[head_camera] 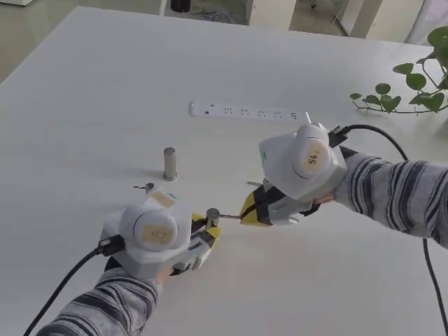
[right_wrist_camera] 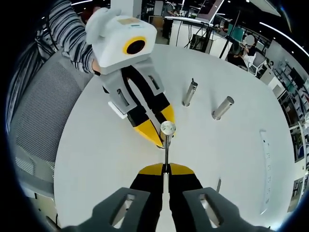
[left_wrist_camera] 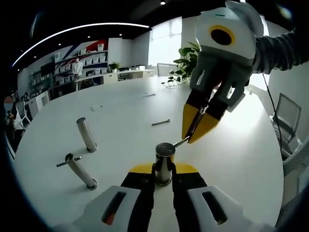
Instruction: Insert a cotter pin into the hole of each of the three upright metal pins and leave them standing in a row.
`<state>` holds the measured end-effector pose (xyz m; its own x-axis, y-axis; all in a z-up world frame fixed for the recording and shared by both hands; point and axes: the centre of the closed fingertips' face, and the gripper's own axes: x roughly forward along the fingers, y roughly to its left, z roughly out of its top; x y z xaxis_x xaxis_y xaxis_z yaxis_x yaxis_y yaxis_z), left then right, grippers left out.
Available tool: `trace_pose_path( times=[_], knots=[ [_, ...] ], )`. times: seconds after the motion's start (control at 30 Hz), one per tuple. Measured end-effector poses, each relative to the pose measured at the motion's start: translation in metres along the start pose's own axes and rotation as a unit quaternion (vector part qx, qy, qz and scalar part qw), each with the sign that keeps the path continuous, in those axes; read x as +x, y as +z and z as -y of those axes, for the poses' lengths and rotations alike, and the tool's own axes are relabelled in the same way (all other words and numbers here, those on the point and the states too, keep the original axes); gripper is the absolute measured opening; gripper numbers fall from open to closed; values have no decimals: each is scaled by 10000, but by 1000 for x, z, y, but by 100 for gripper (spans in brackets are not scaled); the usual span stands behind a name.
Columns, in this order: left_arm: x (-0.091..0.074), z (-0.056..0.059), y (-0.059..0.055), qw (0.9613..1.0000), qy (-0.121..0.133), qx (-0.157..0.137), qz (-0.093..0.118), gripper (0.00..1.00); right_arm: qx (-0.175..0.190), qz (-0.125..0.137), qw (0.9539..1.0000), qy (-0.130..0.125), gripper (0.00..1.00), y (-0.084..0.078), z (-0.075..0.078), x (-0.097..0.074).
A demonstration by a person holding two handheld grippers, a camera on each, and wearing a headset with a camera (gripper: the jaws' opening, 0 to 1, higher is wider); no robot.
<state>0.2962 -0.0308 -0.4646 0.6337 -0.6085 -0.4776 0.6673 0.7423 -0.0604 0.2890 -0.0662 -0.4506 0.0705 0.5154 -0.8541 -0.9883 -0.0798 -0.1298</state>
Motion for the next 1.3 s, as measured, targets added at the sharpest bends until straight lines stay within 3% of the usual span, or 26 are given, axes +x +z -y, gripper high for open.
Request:
trace_pose_path(
  times=[0.2,0.53,0.9,1.03,1.3],
  knots=[
    [-1,2,1,9997,-189,151,0,10,-26,60,9999,79,0,4,-1,-2],
    [1,3,-1,9996,-194,221,-18,10,127,133,9997,130,0,16,-1,2],
    [2,3,-4,9998,132,-110,-72,10,656,87,9978,69,0,25,-2,8],
    [1,2,-5,9991,260,-323,-64,11,1211,132,9925,55,0,25,-3,8],
    [2,1,-6,9988,350,-352,-56,10,837,263,9961,-98,0,28,-1,9]
  ],
)
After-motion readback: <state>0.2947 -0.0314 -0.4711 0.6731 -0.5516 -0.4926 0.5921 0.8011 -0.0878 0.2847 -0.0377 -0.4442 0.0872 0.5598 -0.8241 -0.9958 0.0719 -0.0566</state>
